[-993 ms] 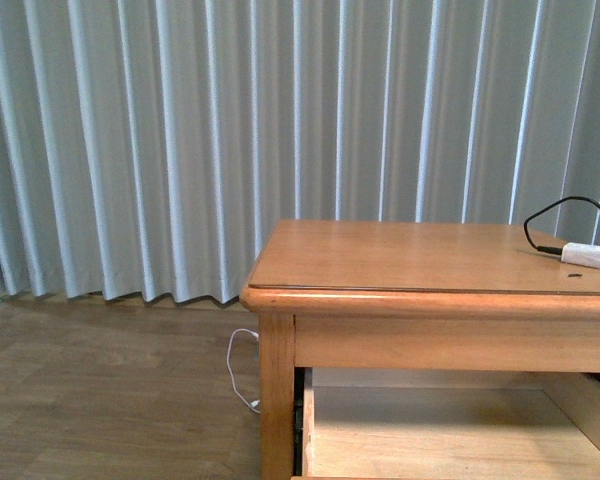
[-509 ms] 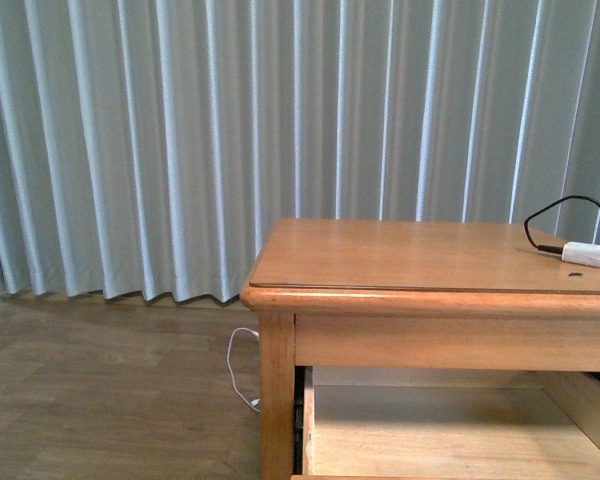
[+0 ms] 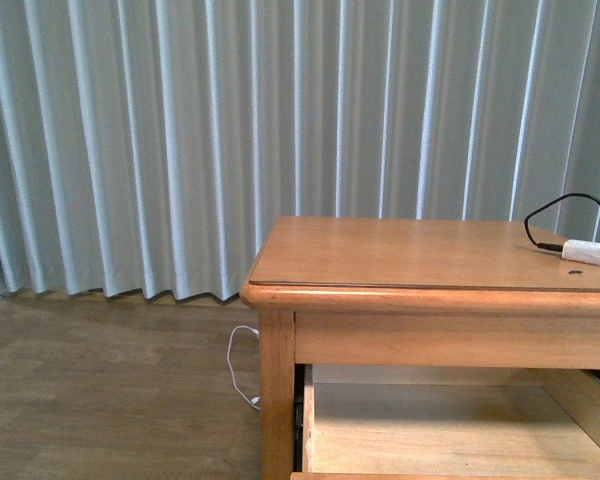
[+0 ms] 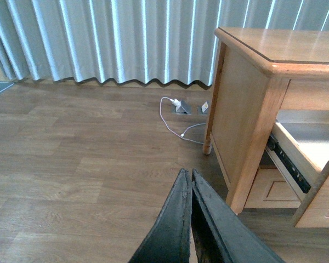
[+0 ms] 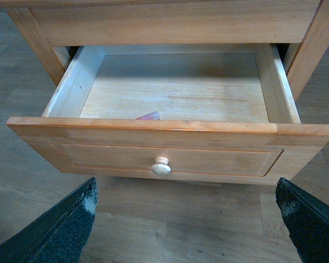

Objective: Place pink marker in drawer with both arms

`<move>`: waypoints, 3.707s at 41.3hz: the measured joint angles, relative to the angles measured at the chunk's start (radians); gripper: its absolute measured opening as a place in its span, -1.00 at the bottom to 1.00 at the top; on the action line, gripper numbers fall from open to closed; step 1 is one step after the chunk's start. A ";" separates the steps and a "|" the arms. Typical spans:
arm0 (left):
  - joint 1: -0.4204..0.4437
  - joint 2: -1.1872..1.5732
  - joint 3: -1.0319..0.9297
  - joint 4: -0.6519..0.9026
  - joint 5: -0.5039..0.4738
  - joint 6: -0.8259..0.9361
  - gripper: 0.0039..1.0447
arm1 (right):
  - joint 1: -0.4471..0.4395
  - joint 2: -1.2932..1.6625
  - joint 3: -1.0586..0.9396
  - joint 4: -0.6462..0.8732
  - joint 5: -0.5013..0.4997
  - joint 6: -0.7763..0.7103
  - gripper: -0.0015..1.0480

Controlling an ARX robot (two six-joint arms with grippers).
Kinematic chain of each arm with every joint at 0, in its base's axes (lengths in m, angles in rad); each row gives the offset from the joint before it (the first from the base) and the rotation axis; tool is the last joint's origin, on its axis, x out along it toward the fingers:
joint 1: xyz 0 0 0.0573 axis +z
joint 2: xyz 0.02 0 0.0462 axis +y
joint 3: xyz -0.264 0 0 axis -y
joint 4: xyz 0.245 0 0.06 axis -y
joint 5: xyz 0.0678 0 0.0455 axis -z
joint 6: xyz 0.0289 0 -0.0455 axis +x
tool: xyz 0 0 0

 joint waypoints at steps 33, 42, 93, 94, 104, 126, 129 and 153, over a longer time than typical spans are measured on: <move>0.000 -0.002 0.000 -0.001 0.000 0.000 0.87 | -0.113 0.636 0.031 0.438 -0.032 -0.109 0.83; 0.000 -0.002 0.000 -0.001 0.000 0.000 0.89 | -0.114 0.930 0.071 0.667 -0.001 -0.106 0.83; 0.000 -0.002 0.000 -0.001 0.000 0.000 0.89 | 0.025 1.474 0.715 0.731 0.211 0.014 0.83; 0.000 -0.002 0.000 -0.001 0.000 0.000 0.89 | 0.024 1.468 0.707 0.736 0.211 0.019 0.83; 0.000 -0.002 0.000 -0.001 0.000 0.000 0.89 | -0.008 1.236 0.516 0.778 0.142 0.055 0.83; 0.000 -0.002 0.000 -0.001 0.000 0.000 0.89 | -0.070 0.293 0.118 0.256 -0.161 0.093 0.83; 0.000 -0.002 0.000 -0.001 0.000 0.000 0.89 | -0.080 0.171 0.117 0.145 -0.160 0.094 0.83; 0.000 -0.002 0.000 -0.001 0.000 0.000 0.89 | -0.121 -0.020 -0.171 0.551 0.013 -0.065 -0.44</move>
